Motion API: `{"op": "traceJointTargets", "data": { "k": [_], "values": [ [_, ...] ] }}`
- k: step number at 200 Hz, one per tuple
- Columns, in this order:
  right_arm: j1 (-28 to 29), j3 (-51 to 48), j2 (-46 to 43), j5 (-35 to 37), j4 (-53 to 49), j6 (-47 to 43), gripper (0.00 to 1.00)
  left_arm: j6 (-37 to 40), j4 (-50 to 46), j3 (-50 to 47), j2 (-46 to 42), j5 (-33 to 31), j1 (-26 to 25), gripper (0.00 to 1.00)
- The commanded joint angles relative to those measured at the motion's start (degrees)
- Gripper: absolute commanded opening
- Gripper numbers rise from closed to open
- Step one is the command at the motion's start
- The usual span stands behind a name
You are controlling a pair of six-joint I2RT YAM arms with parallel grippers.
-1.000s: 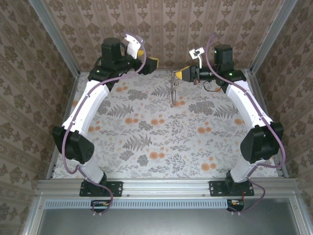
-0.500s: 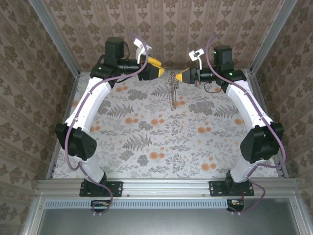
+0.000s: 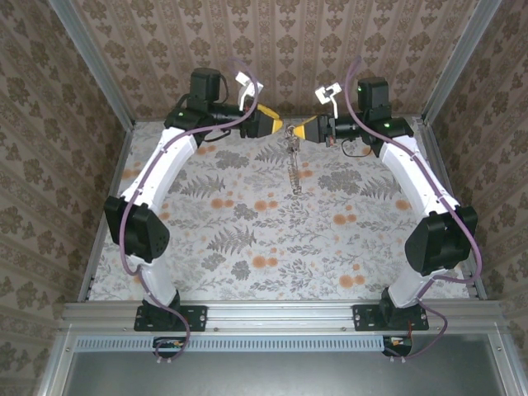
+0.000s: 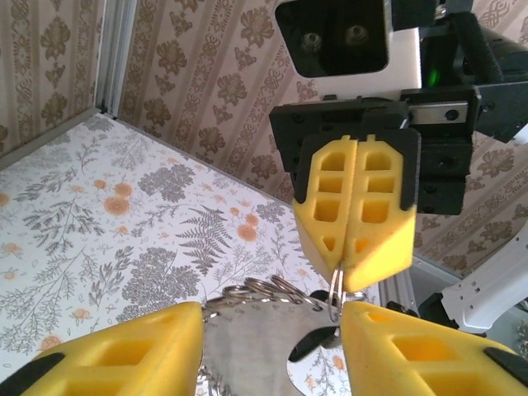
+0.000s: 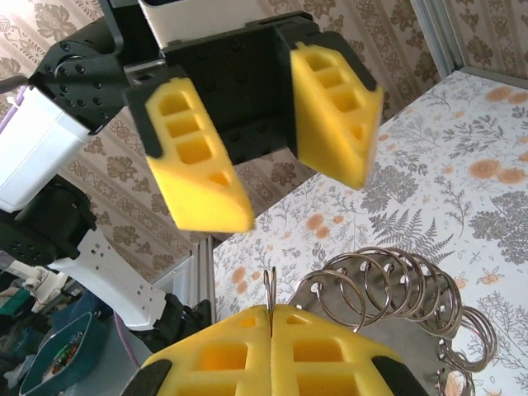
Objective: Put the keys on the keyring
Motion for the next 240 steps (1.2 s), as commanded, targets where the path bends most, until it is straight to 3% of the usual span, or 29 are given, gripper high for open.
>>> {"op": "traceJointTargets", "data": {
  "k": [1,167,240],
  "values": [
    [0.53,0.79,0.63,-1.58,1.18,-0.90,0.00,-0.85,1.39,1.91,0.66,2.76,-0.62,0.45],
    [0.76,0.08,0.55,-0.93,2.50,-0.37,0.00,0.27,0.43,1.43,1.54,3.95,-3.39,0.35],
    [0.74,-0.25,0.75,-0.50,2.20,-0.85,0.00,-0.40,2.29,-0.28,1.20,3.95,-3.00,0.20]
  ]
}}
